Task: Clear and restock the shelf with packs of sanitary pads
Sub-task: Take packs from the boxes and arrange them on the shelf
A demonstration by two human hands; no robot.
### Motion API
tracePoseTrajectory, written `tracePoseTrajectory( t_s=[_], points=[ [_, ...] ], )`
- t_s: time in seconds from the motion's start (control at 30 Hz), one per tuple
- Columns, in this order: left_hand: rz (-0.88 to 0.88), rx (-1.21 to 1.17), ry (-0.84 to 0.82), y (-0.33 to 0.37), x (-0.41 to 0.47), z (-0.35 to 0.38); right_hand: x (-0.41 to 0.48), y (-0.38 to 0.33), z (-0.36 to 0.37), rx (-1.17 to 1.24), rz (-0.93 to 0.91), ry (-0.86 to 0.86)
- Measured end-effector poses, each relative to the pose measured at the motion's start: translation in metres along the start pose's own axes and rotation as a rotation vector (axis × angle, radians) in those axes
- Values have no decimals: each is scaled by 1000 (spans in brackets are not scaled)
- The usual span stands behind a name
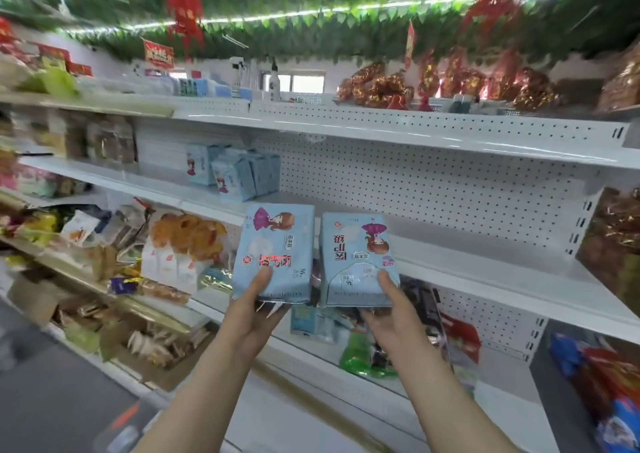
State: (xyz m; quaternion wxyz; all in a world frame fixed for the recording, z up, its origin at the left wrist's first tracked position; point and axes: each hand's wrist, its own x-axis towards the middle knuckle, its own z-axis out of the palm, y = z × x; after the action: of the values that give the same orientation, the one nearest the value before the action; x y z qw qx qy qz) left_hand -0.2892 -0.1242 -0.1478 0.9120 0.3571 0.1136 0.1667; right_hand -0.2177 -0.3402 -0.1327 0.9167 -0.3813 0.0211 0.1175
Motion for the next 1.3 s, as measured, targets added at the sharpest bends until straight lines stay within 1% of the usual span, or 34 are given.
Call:
tracePoseTrajectory(
  t_s=[0.13, 0.37, 0.57, 0.7, 0.83, 0.93, 1.03, 1.13, 1.23, 1.27, 1.3],
  points=[
    [-4, 34, -18, 38, 30, -23, 41, 16, 57, -63, -38, 16],
    [-7, 52, 1, 106, 114, -63, 133, 60, 140, -68, -72, 34],
    [-33, 54, -23, 166, 203, -85, 210, 103, 197, -37, -69, 165],
    [-34, 24, -75, 195, 253, -97, 244, 123, 222, 4, -92, 236],
    [-59, 7, -153, 206, 299, -110, 268, 140, 238, -50, -152, 346],
    [-108, 16, -214, 212, 334, -119, 283, 153, 244, -122, -239, 427],
    [-180, 17, -291, 219, 367, -126, 292, 164, 250, -282, -332, 542],
    [-243, 30, -372, 224, 391, -128, 292, 165, 250, -551, -404, 677],
    [-297, 111, -458, 241, 417, -133, 298, 168, 258, -971, -431, 927],
    [-308, 147, -481, 247, 426, -136, 297, 170, 264, -1078, -438, 1023],
    [-313, 189, -502, 254, 434, -139, 298, 173, 273, -1111, -495, 1096]
  ],
)
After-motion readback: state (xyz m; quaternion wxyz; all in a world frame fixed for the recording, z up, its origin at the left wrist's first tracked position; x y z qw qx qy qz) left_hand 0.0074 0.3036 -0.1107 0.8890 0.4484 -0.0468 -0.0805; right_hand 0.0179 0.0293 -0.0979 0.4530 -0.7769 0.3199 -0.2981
